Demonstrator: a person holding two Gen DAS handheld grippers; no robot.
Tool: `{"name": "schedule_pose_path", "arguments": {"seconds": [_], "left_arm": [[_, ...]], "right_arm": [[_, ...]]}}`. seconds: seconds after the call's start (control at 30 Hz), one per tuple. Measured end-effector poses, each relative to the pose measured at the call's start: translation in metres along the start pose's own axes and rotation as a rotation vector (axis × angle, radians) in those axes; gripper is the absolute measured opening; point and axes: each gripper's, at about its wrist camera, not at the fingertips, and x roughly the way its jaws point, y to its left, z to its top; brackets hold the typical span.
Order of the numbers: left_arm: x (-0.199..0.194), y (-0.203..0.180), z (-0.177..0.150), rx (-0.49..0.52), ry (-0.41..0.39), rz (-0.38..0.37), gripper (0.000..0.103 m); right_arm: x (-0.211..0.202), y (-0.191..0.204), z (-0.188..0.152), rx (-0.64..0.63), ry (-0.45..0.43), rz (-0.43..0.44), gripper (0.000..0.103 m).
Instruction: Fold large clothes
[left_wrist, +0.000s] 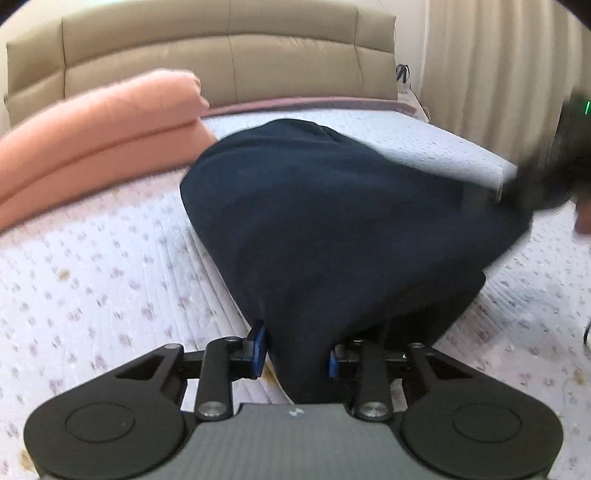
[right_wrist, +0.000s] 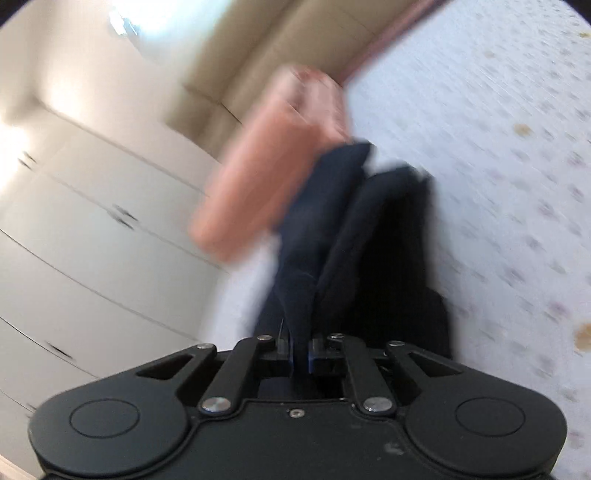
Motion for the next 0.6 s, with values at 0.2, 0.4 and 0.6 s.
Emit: {"name": "schedule_pose_path", "arguments": {"seconds": [0.2,0.4,0.6], "left_arm": [[-0.018,-0.008,0.001,0.088,0.101,-0.135,0.059],[-0.05,0.028,0.027,-0.064,0.028,-0.305,0.078],[0.016,0.076,0.05,-0.317,0.053,-0.264,0.042]], "right_arm": [[0.046,-0.033,-0.005,-0.048,0.184,-0.234,0.038],[0.034,0.025,0.051,-0.302,0.072,-0.289,0.098],[0.107,0.032,0.13,-0.364,-0.046,-0.236,0.102]]}}
